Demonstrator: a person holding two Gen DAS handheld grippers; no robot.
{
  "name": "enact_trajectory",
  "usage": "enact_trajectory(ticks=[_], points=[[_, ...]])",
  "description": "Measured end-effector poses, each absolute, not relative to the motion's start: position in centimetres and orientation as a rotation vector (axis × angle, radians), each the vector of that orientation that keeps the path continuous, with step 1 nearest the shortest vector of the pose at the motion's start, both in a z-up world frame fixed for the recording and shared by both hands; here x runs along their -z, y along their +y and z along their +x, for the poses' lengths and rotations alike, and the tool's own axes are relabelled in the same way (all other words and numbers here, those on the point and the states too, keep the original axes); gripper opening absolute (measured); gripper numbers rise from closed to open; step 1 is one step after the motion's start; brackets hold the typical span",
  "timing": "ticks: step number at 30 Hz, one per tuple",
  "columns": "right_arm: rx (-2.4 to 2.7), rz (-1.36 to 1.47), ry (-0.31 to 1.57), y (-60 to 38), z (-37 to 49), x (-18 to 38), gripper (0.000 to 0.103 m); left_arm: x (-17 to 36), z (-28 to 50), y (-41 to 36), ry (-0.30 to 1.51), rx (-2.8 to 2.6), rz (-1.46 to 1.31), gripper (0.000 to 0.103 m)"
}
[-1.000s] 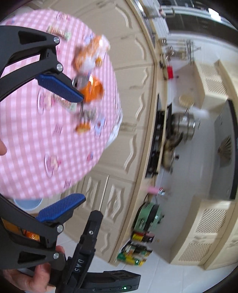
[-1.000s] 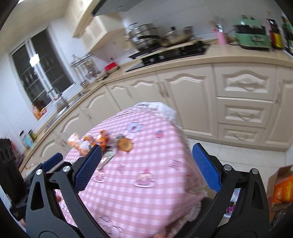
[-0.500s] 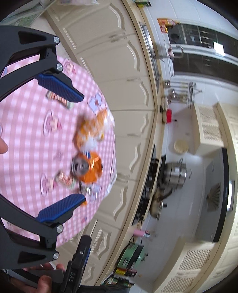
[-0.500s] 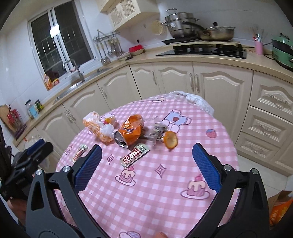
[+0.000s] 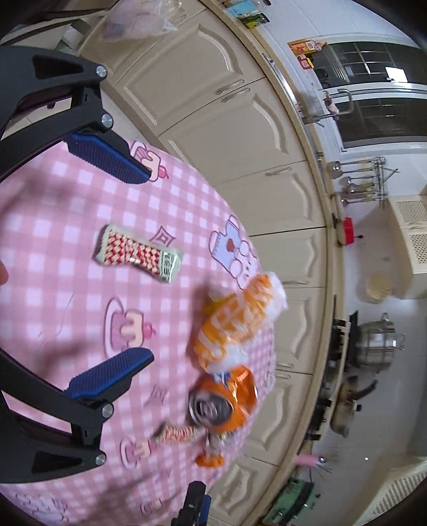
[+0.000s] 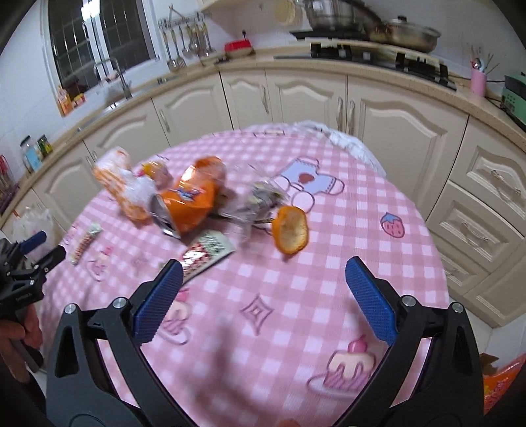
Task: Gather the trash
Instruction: 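Grasp the red-checkered candy stick with the left tool while the right tool grasps the stemmed orange piece, then carry the candy stick and orange piece to the blue bin and open both tools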
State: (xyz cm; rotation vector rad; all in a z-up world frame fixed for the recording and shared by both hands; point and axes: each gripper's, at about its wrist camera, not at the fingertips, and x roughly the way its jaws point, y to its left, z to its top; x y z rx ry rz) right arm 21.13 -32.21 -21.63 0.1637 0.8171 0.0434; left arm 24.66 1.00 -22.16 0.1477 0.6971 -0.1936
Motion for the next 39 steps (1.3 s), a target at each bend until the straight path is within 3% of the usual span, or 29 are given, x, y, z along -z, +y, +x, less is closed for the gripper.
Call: enact_trajectory(ticks=[6,8,9,10,11,13,14,16,21,39], points=[[-0.033,0.106,0.871,-33.0,24.8,23.5,0.097,24.2,28.0,0.8,0.810,0.198,0.177,0.098],[-0.042,0.092,0.888,-33.1,25.7,24.0,0.092,25.0,29.3,0.7,0.862,0.210,0.184,0.097],[-0.047,0.088,0.897,-33.2,26.2,24.3,0.082,25.3,29.6,0.7,0.880,0.218,0.183,0.096],[-0.052,0.088,0.903,-33.3,26.5,24.4,0.071,25.7,30.0,0.6,0.904,0.238,0.181,0.082],[-0.053,0.085,0.905,-33.4,26.7,24.4,0.066,25.8,30.1,0.5,0.912,0.261,0.174,0.078],[-0.060,0.073,0.901,-33.5,27.0,24.4,0.043,25.7,30.0,0.2,0.898,0.291,0.178,0.055],[-0.066,0.077,0.900,-33.5,27.1,24.4,0.037,25.6,29.8,-0.1,0.891,0.299,0.188,0.048],[-0.085,0.089,0.899,-33.6,26.8,24.3,0.028,25.6,29.5,-0.8,0.884,0.321,0.195,0.018],[-0.101,0.096,0.878,-33.3,24.5,23.9,0.025,25.3,28.1,-1.7,0.873,0.352,0.165,0.012],[0.015,0.140,0.701,-37.1,13.4,17.6,0.025,20.8,20.0,-5.1,0.760,0.485,0.011,0.011]])
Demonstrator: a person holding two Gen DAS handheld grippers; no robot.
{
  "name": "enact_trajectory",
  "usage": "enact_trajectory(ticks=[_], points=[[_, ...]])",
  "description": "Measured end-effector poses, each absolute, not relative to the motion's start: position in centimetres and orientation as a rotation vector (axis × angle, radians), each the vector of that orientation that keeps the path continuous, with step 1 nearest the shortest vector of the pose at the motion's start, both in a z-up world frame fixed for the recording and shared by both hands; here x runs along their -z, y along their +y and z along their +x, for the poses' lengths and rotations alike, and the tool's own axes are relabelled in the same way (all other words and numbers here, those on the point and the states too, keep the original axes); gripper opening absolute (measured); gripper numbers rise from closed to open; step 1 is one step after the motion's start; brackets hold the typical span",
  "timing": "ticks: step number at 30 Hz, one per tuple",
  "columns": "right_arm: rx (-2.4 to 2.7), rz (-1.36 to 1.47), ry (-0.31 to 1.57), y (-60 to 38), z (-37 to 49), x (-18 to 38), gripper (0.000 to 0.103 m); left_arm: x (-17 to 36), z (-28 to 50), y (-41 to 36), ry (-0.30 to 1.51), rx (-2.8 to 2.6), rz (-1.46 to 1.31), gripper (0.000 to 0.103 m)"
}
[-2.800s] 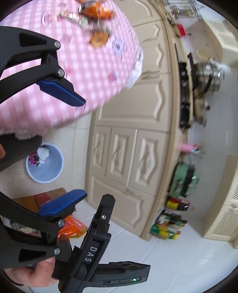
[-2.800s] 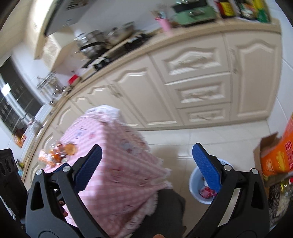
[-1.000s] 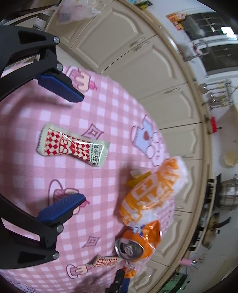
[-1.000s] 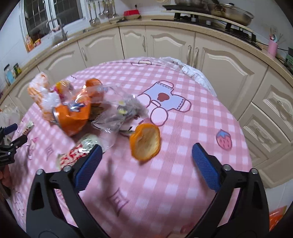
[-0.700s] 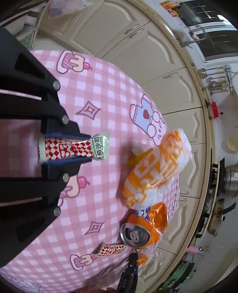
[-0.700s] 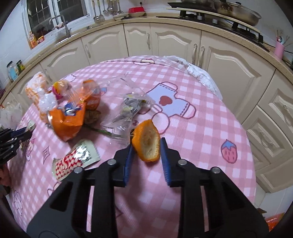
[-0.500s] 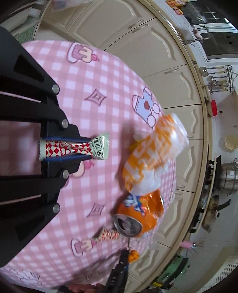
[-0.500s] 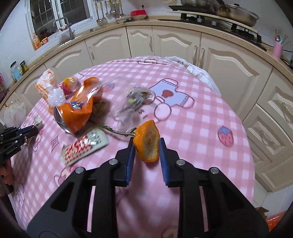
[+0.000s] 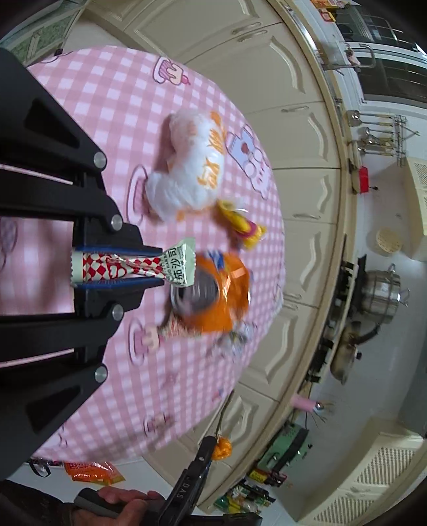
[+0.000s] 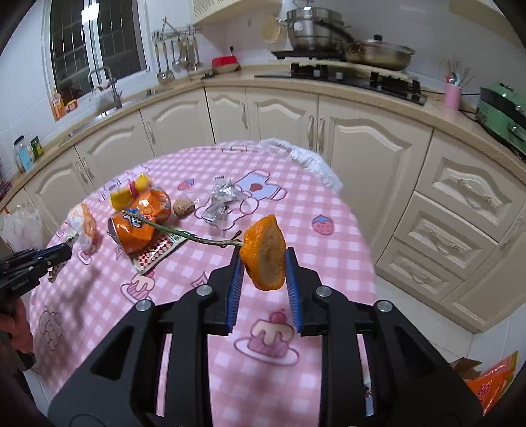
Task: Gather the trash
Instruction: 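Carry the candy stick and orange piece to the blue bin and open both tools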
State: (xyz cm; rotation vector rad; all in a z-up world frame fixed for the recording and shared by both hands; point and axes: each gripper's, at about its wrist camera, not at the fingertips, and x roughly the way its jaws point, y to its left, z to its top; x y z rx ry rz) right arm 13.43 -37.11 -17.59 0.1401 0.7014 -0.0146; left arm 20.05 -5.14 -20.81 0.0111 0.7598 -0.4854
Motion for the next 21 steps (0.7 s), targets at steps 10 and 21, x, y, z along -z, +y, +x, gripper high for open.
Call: enact_trajectory(ticks=[10,21], points=[[0.091,0.230,0.610,-43.2,6.5,15.3,0.025,16.7,15.8,-13.3,0.674,0.638,0.033,0.011],[0.363,0.453,0.665,-57.0,-3.7,21.7,0.025,19.2,9.0,-33.9,0.754,1.004,0.117,0.011]])
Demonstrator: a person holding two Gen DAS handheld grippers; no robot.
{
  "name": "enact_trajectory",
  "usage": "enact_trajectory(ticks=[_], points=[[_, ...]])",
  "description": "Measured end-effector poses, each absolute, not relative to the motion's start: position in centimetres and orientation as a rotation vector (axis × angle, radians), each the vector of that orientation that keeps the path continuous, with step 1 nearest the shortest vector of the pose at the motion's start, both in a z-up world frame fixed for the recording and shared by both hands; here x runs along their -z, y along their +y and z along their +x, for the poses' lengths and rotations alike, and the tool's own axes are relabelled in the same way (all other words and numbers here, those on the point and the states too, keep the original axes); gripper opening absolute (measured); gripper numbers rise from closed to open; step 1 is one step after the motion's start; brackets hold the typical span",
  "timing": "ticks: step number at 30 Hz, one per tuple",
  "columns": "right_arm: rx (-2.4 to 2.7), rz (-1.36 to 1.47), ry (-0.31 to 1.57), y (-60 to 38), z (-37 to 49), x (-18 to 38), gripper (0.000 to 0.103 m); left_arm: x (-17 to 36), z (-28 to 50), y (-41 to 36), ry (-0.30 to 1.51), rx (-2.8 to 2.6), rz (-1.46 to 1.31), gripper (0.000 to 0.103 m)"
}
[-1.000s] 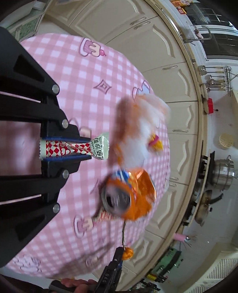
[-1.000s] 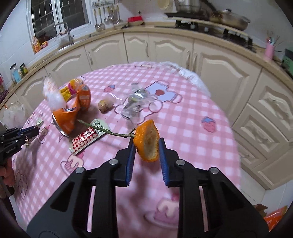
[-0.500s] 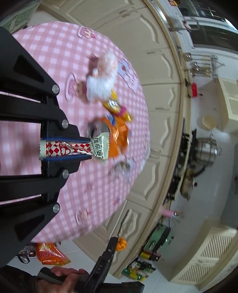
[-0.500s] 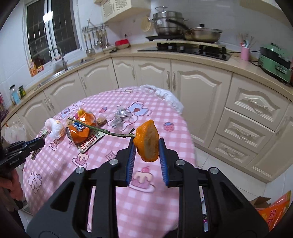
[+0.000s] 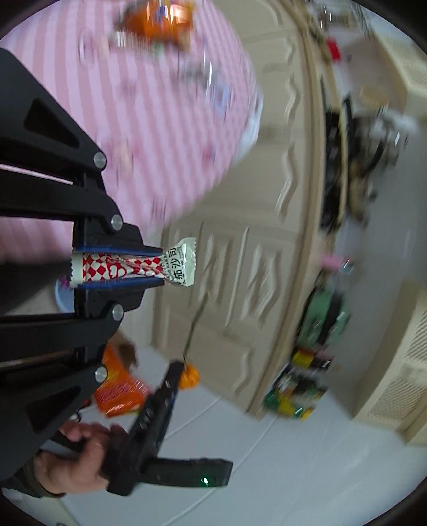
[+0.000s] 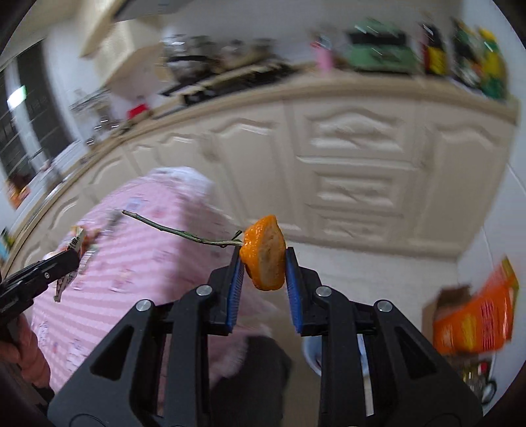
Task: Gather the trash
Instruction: 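Carry the candy stick and orange piece to the blue bin and open both tools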
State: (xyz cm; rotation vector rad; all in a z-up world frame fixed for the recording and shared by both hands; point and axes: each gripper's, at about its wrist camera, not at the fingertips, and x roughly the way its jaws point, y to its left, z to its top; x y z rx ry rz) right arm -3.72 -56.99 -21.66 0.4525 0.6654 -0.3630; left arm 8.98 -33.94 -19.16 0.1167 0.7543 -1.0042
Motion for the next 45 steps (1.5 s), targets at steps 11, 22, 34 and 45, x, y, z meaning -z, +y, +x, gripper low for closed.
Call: enact_trajectory(ticks=[11,22,34,45], points=[[0.469,0.758,0.868,-66.0,-6.6,36.0,0.025,31.8,5.6,-49.4,1.024,1.106,0.258,0.012],[0.533,0.962,0.947,-70.0,-6.9,44.5,0.094,39.7,7.0,-56.5,1.141,1.038,0.328,0.070],[0.597,0.978,0.882,-71.3,-9.1,42.5,0.097,37.0,7.4,-54.6,1.062,0.959,0.308,0.091],[0.544,0.897,0.798,-68.7,-7.6,35.9,0.097,31.7,6.6,-51.1,0.968,0.965,0.259,0.091]])
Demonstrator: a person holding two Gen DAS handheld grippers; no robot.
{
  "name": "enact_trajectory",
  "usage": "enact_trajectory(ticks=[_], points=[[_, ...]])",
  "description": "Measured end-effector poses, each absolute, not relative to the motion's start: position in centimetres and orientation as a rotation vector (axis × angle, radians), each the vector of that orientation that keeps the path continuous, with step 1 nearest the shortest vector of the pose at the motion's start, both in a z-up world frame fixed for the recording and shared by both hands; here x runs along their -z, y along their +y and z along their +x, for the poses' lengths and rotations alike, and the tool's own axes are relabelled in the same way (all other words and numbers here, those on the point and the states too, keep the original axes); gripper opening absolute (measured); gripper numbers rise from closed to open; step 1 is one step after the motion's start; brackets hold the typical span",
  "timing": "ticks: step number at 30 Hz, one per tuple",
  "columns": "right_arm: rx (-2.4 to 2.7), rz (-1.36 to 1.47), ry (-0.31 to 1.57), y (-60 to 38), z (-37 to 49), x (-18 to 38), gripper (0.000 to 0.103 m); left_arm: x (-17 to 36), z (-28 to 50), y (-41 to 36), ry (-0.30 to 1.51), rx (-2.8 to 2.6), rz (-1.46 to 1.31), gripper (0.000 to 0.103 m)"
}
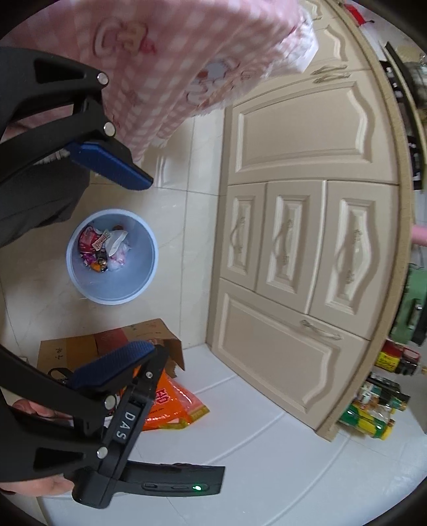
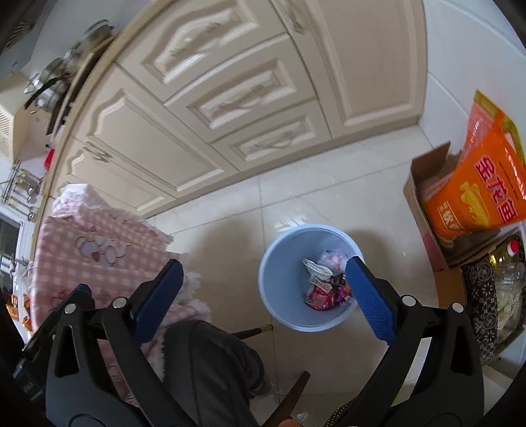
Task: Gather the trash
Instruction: 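Carry the candy stick and orange piece to the blue bin and open both tools, then return both tools to the table above the white bag and can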
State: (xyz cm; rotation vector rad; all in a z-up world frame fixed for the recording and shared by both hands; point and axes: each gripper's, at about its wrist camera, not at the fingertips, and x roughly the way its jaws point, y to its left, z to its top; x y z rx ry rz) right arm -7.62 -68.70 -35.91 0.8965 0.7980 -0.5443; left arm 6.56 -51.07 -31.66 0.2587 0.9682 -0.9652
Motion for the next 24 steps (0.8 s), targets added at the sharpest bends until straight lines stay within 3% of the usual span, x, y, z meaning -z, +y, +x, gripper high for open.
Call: enact_trajectory(ticks=[24], points=[[0.266,0.581,0.589,-53.1,1.5,17.4,0.097,15.5,10.0,-31.1,0.657,0.788,0.110,0.093]])
